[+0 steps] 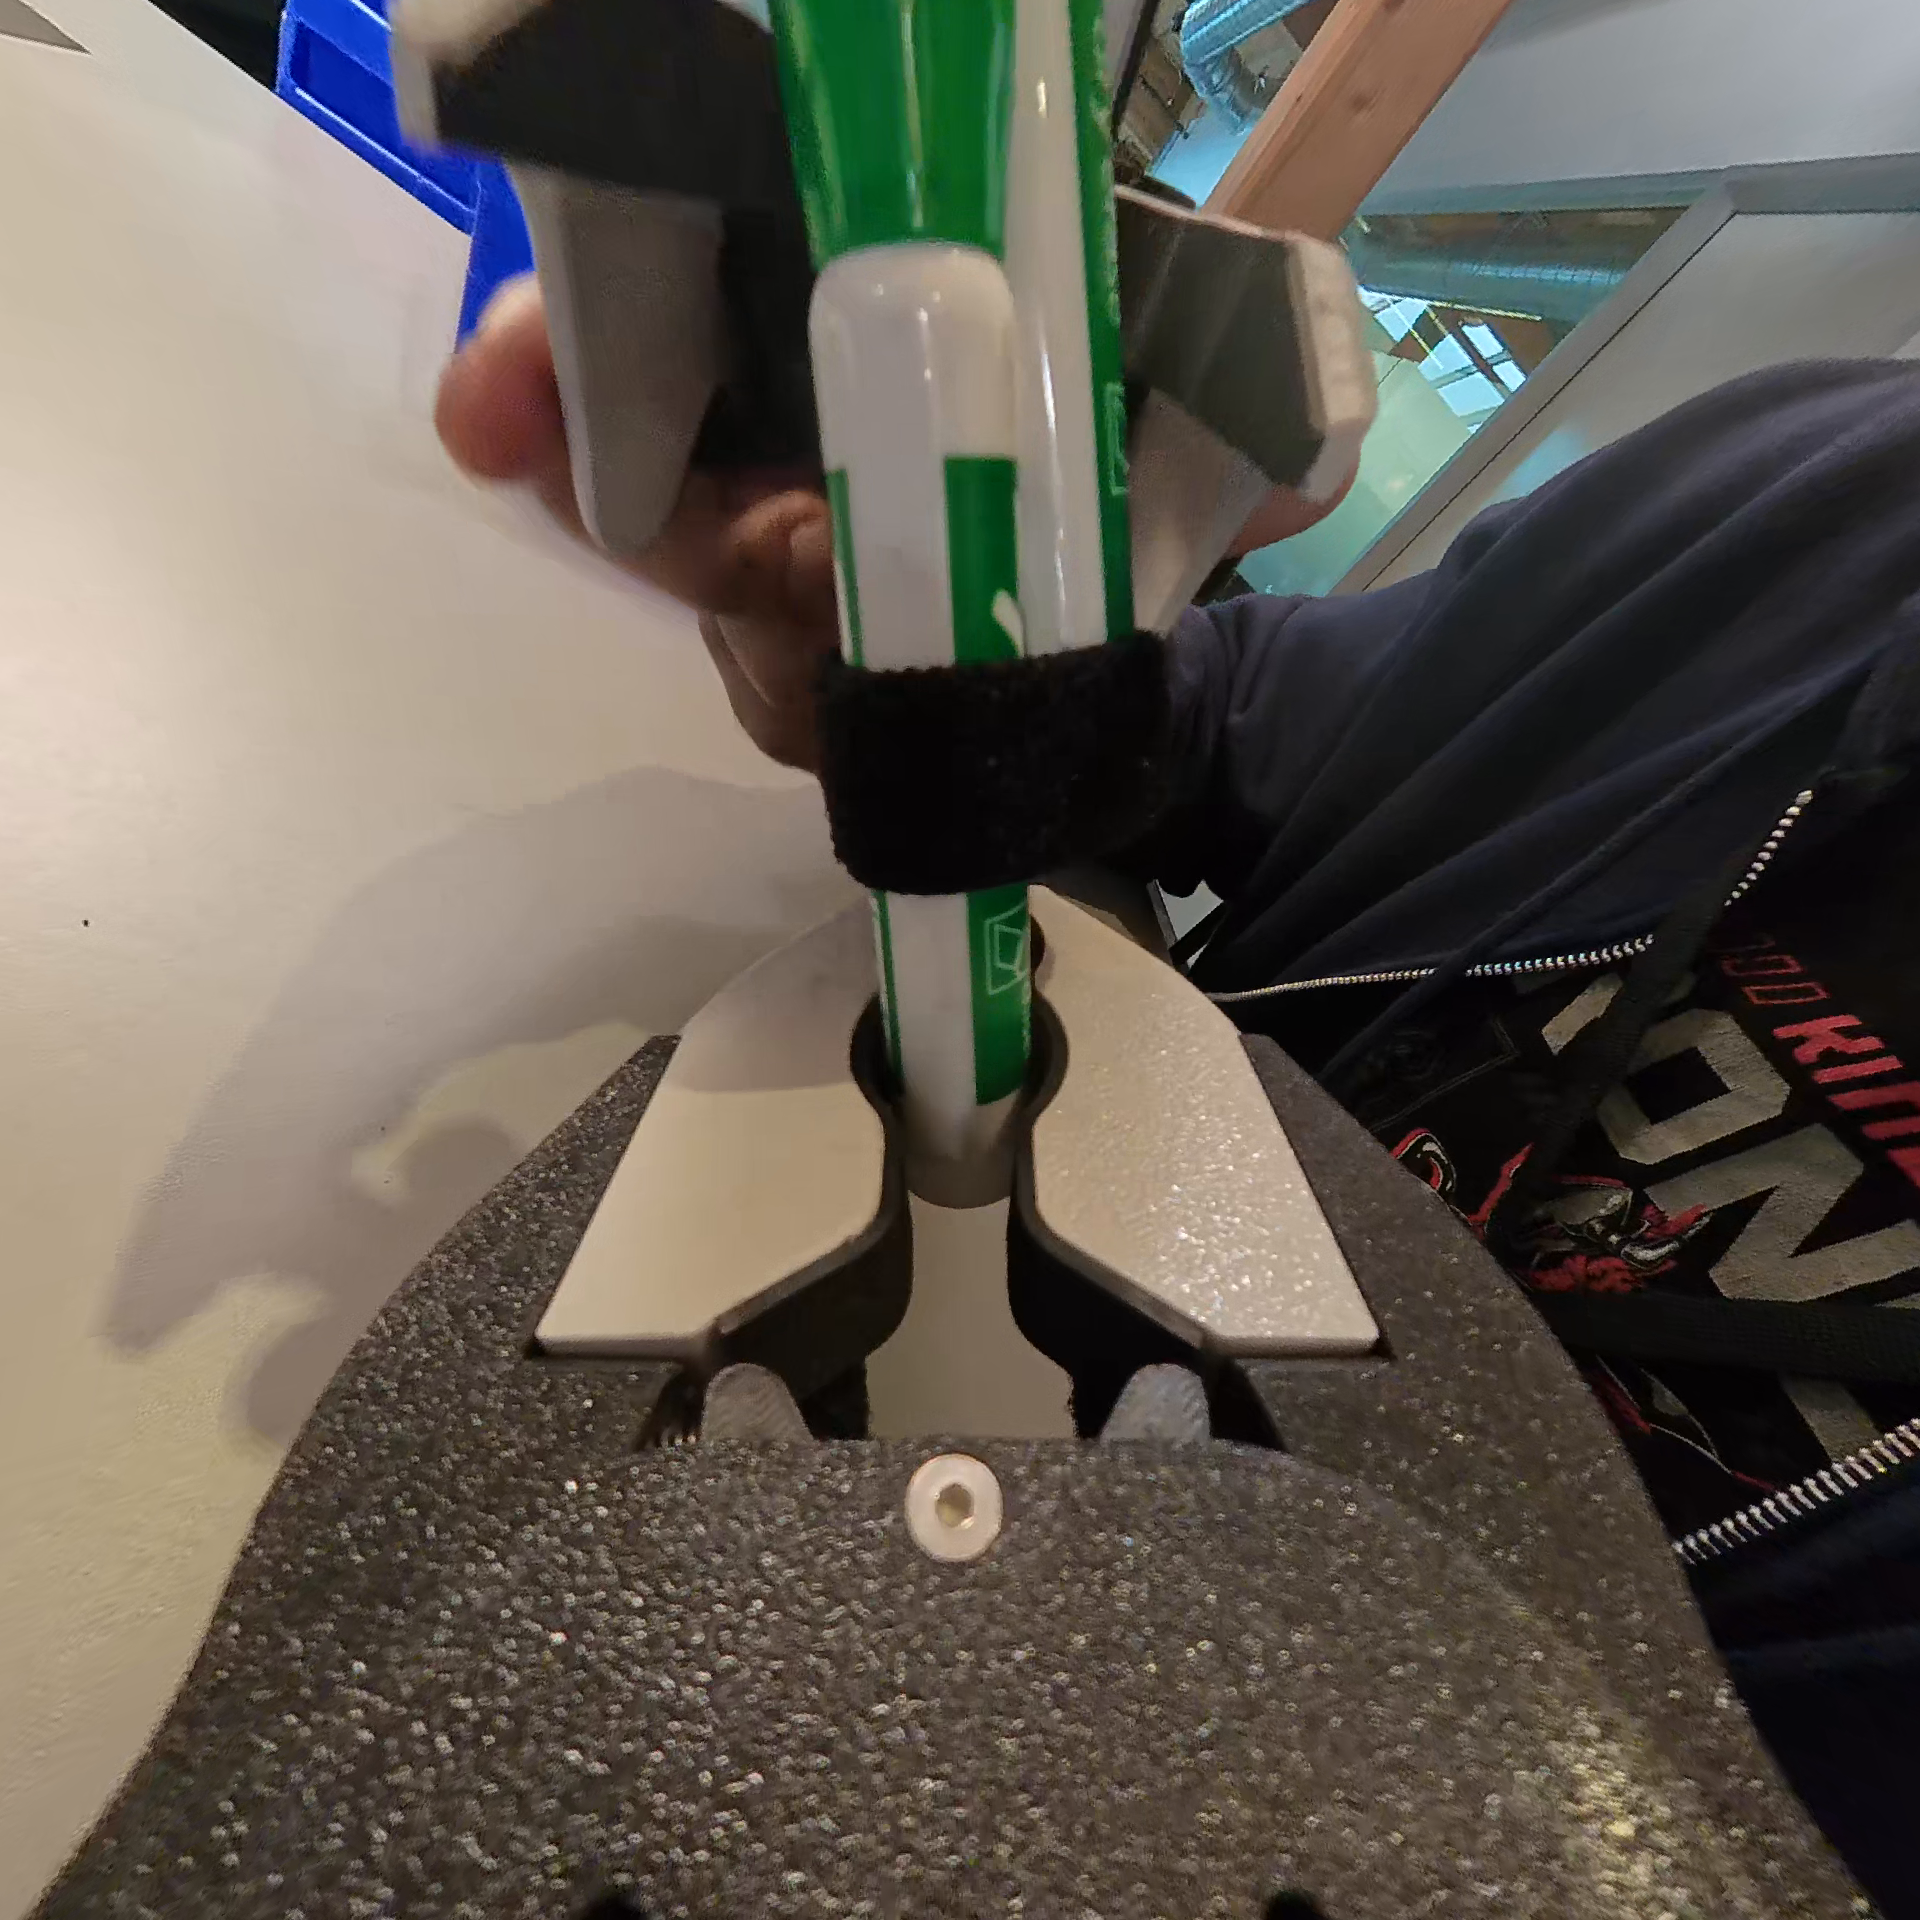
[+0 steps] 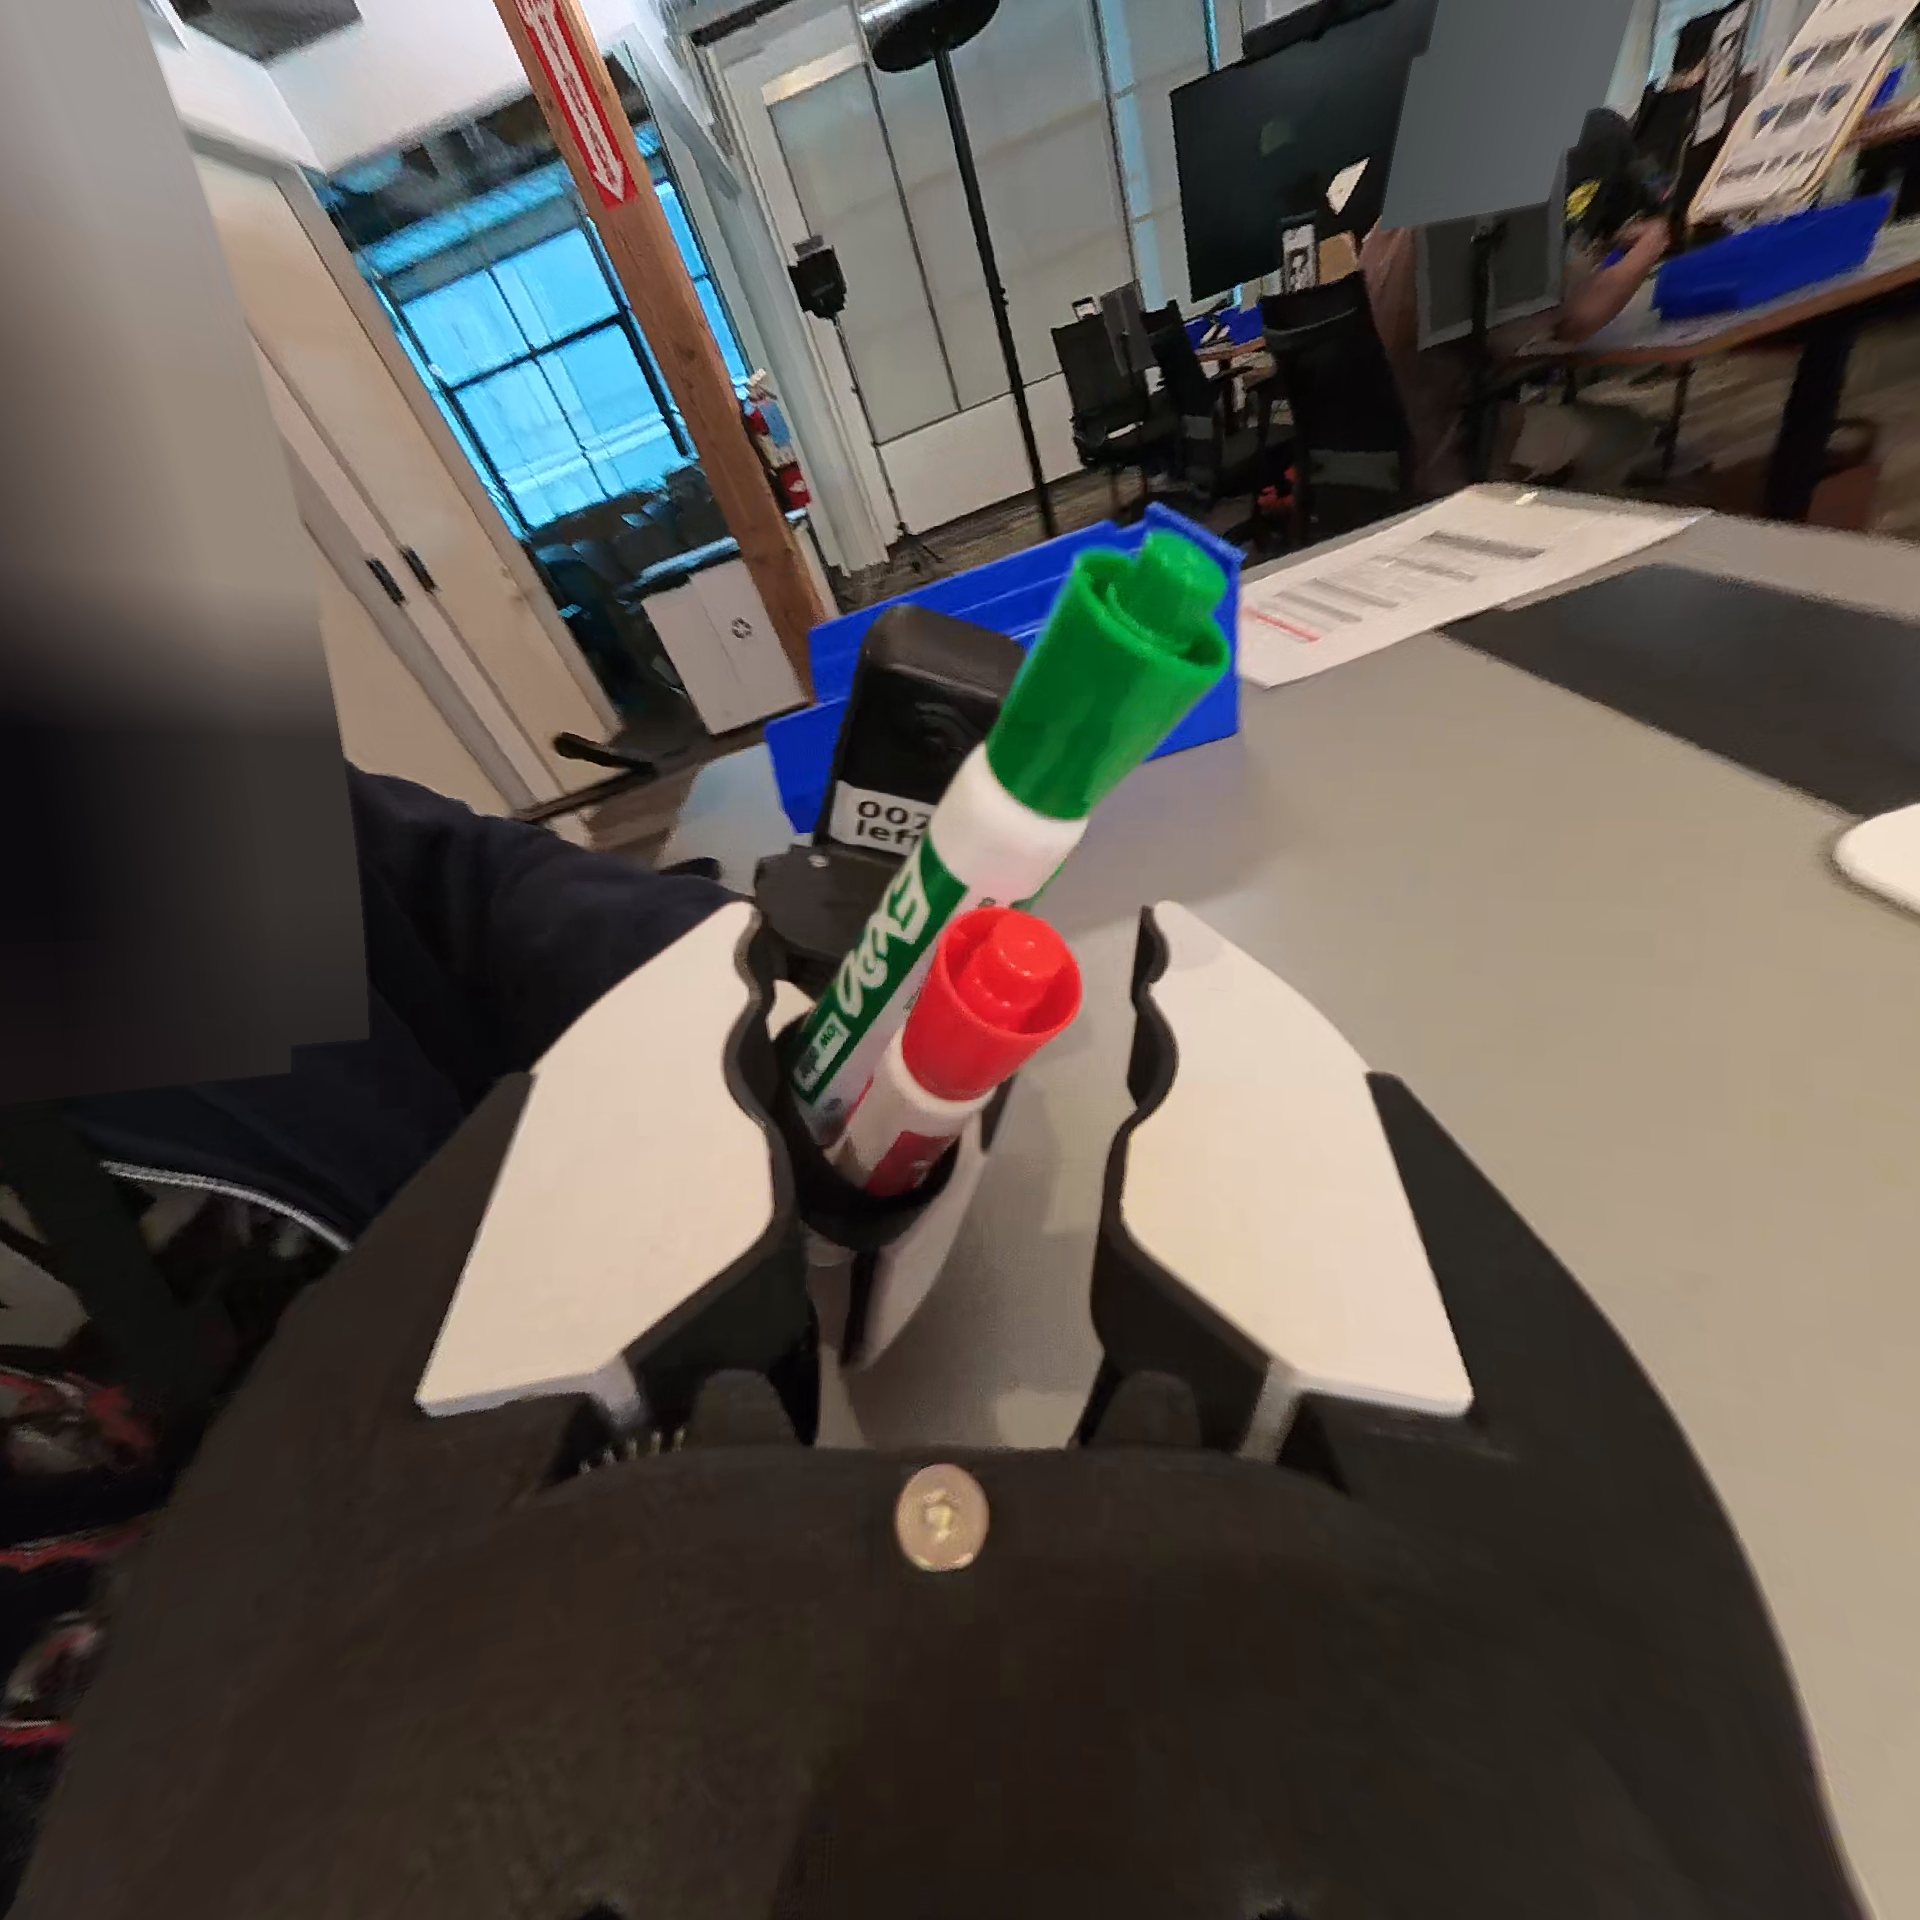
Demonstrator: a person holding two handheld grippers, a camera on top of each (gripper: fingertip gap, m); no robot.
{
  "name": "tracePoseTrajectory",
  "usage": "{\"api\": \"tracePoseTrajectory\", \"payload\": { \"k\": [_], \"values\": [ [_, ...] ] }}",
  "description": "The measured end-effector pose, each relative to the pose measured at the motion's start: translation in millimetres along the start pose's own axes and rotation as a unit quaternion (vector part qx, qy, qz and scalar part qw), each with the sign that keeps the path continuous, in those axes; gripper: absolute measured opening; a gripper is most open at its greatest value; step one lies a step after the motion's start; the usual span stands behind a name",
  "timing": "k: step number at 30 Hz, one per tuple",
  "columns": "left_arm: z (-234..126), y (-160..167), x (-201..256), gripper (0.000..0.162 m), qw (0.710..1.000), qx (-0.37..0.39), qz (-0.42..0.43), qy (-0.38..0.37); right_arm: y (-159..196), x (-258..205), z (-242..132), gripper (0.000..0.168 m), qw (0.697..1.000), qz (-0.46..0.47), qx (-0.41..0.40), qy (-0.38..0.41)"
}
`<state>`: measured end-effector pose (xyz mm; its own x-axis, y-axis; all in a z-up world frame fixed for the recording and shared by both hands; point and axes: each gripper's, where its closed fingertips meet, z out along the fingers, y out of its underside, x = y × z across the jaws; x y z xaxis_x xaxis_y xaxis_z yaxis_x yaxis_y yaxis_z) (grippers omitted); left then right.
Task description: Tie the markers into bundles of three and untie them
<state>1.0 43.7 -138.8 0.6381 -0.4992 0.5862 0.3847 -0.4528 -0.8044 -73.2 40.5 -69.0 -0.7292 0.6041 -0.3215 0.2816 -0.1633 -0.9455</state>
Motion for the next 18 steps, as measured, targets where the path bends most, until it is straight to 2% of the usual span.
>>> {"api": "tracePoseTrajectory", "payload": {
  "k": [3,7,9,12,14,18],
  "values": [
    [-1,0,-2,0.017,1.000,-0.002,0.000,-0.005,-19,9,-13,0.078,0.996,-0.086,0.009,0.038],
    [0,1,-3,0.017,1.000,-0.007,-0.002,-0.011,-48,20,-31,0.083,0.974,-0.210,0.017,0.089],
    [1,3,-4,0.017,1.000,-0.013,-0.007,-0.014,-48,15,-29,0.084,0.968,-0.237,0.003,0.081],
    [0,3,-6,0.017,0.999,-0.015,-0.023,-0.017,-36,7,-21,0.076,0.957,-0.278,-0.026,0.076],
    [-1,3,-8,0.017,0.999,-0.013,-0.038,-0.017,-27,5,-17,0.068,0.943,-0.319,-0.049,0.087],
    [-1,7,-9,0.017,0.998,-0.023,-0.049,-0.022,-17,9,-12,0.068,0.912,-0.382,-0.090,0.122]
  ]
}}
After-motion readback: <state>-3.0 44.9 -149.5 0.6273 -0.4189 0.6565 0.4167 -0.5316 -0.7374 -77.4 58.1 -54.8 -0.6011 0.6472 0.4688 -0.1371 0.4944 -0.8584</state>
